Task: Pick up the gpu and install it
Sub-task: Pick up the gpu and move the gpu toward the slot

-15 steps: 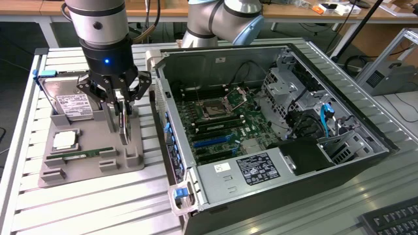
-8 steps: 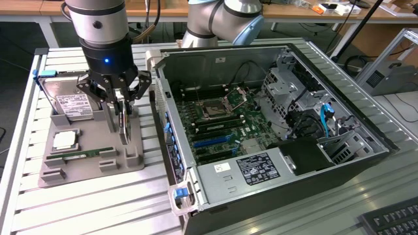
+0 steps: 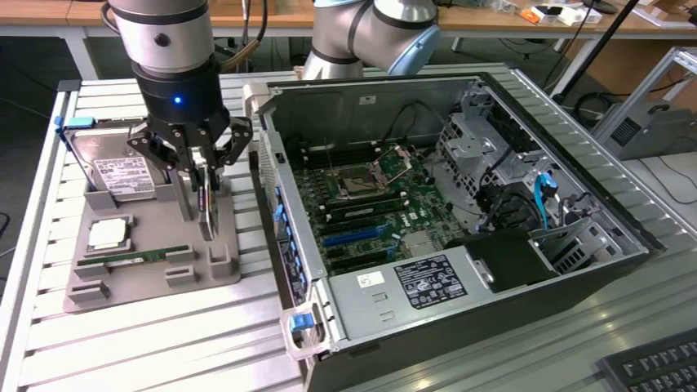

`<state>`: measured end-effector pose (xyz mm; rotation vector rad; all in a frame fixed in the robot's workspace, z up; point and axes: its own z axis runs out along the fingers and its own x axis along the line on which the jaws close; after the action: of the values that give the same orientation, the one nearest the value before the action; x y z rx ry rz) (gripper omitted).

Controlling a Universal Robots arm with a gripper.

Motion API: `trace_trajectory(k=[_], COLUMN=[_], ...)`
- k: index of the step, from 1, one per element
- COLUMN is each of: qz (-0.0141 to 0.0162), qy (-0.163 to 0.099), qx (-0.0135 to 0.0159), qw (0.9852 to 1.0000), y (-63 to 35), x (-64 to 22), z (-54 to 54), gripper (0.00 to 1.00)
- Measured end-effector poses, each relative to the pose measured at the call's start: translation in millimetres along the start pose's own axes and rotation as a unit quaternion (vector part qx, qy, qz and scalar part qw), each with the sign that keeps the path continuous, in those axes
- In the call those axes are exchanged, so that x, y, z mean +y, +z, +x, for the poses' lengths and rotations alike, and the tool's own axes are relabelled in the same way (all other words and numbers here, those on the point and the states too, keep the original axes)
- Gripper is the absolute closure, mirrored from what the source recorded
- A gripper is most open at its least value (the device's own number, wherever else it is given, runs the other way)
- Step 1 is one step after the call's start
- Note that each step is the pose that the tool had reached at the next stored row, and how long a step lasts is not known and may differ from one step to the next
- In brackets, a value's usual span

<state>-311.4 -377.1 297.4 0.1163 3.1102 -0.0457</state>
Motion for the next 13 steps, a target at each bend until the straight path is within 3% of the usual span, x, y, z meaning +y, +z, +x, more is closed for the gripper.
trace_trajectory(k=[13], qz=[0.0], qy=[0.0], qx=[0.0], qw=[1.0], y=[-2.6], x=[-0.1], z=[-0.1], gripper=[0.73])
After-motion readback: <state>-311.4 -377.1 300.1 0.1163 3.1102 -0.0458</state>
